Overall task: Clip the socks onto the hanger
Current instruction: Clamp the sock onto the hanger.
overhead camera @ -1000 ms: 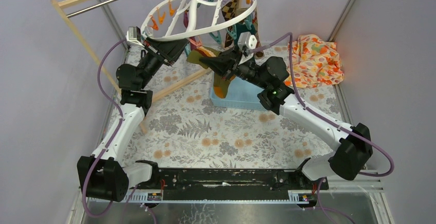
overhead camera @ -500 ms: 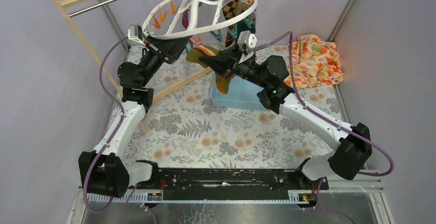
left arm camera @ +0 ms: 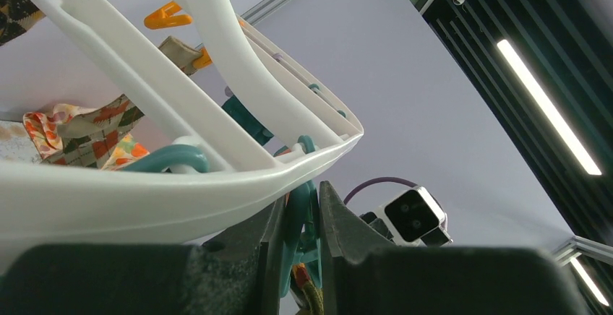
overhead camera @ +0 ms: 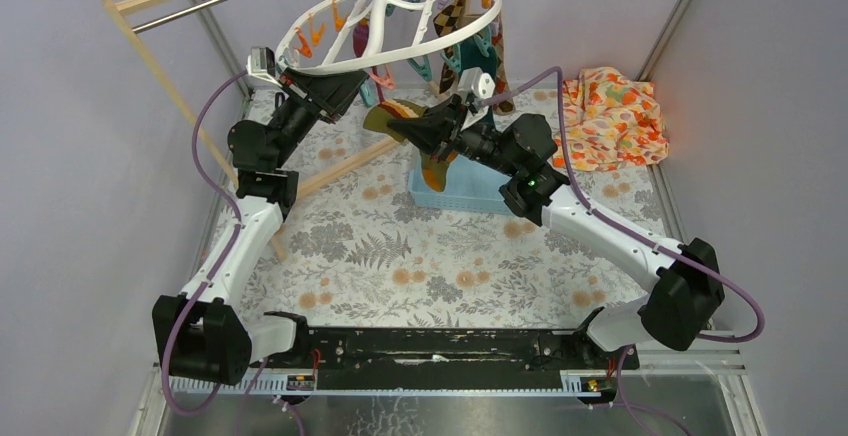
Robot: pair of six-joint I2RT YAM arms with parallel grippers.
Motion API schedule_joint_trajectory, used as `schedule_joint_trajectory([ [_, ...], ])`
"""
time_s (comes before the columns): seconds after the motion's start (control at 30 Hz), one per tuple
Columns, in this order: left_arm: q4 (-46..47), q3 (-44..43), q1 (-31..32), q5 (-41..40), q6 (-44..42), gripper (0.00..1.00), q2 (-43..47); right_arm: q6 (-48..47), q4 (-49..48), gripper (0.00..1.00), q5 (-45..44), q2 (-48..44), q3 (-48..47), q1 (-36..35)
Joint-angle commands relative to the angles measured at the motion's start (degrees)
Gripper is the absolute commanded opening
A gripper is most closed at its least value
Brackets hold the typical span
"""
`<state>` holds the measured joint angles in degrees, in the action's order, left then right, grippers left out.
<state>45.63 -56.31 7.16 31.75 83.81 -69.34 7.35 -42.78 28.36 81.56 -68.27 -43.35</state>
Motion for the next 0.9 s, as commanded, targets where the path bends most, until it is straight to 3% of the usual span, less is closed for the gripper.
schedule_joint_trajectory([
  [0.0, 3.25, -1.94, 1.0, 1.88, -0.04, 0.0, 1.28, 0.28, -3.35, 0.0, 0.55, -0.79, -2.38, -0.53],
  [0.87, 5.06, -1.55, 0.97, 2.45, 1.93, 0.0, 3.07, 2.95, -3.53, 0.0, 0.63, 6.16, -9.0, 0.61],
])
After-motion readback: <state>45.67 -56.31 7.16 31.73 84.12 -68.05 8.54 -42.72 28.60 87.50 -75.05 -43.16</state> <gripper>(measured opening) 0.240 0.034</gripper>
